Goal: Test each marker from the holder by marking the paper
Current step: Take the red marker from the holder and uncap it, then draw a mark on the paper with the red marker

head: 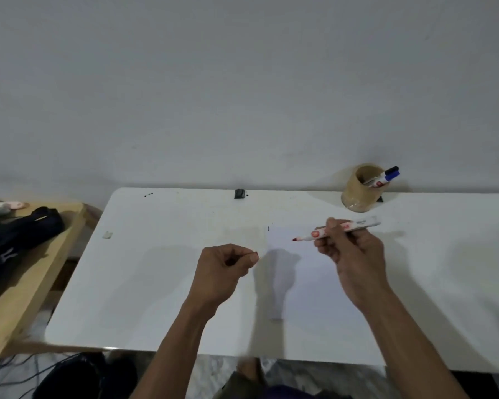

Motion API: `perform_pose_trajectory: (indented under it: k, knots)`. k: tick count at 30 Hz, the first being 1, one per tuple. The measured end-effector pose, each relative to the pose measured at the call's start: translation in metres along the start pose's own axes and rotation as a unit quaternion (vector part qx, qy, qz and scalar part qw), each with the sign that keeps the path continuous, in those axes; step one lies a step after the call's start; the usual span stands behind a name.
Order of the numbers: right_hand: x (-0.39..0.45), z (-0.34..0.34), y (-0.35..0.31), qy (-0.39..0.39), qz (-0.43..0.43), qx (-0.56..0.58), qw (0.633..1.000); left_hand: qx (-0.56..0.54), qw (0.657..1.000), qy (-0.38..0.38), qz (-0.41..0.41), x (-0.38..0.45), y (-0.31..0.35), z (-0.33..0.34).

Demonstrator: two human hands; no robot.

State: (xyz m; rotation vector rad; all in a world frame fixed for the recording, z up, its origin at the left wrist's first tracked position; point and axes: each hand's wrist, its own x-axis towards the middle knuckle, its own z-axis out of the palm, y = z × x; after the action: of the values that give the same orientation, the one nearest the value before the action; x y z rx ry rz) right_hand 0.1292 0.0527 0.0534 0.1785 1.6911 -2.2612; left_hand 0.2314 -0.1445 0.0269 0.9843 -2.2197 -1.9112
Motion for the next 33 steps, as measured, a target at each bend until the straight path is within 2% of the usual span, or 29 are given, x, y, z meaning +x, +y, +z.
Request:
perform_pose_trajectory:
  k: [3, 6, 10, 15, 23, 25, 27, 29, 30, 33]
  knots:
    - [0.005, 0.005, 0.006, 0.025, -0.013, -0.038, 0.999, 0.11, 0.992, 0.064, 0.01, 0.028, -0.01, -0.01]
    - [0.004, 0.013, 0.02, 0.055, -0.01, -0.051, 0.997, 0.173, 0.979, 0.104, 0.039, 0.061, -0.017, -0.008]
    - [0.003, 0.019, 0.039, 0.073, -0.002, -0.067, 0.995, 0.253, 0.961, 0.085, 0.072, 0.102, -0.029, 0.0]
    - [0.008, 0.016, 0.048, 0.078, 0.003, -0.087, 0.993, 0.334, 0.939, 0.041, 0.075, 0.129, -0.031, 0.011]
    - [0.026, 0.008, 0.048, 0.075, 0.019, -0.094, 0.993, 0.346, 0.938, 0.018, 0.024, 0.14, -0.031, 0.013]
    - [0.031, 0.007, 0.049, 0.07, 0.015, -0.086, 0.994, 0.356, 0.933, 0.049, -0.001, 0.132, -0.027, 0.009]
    - [0.038, 0.005, 0.049, 0.059, -0.002, -0.095, 0.994, 0.353, 0.927, 0.122, -0.016, 0.112, -0.023, 0.007]
    - [0.046, 0.004, 0.051, 0.039, -0.017, -0.118, 0.992, 0.341, 0.923, 0.176, 0.025, 0.086, -0.024, 0.011]
    - [0.051, 0.003, 0.053, 0.027, -0.017, -0.128, 0.991, 0.343, 0.92, 0.175, 0.072, 0.074, -0.029, 0.016]
    - [0.067, 0.001, 0.059, -0.008, -0.011, -0.147, 0.989, 0.395, 0.895, 0.085, 0.191, 0.054, -0.052, 0.037]
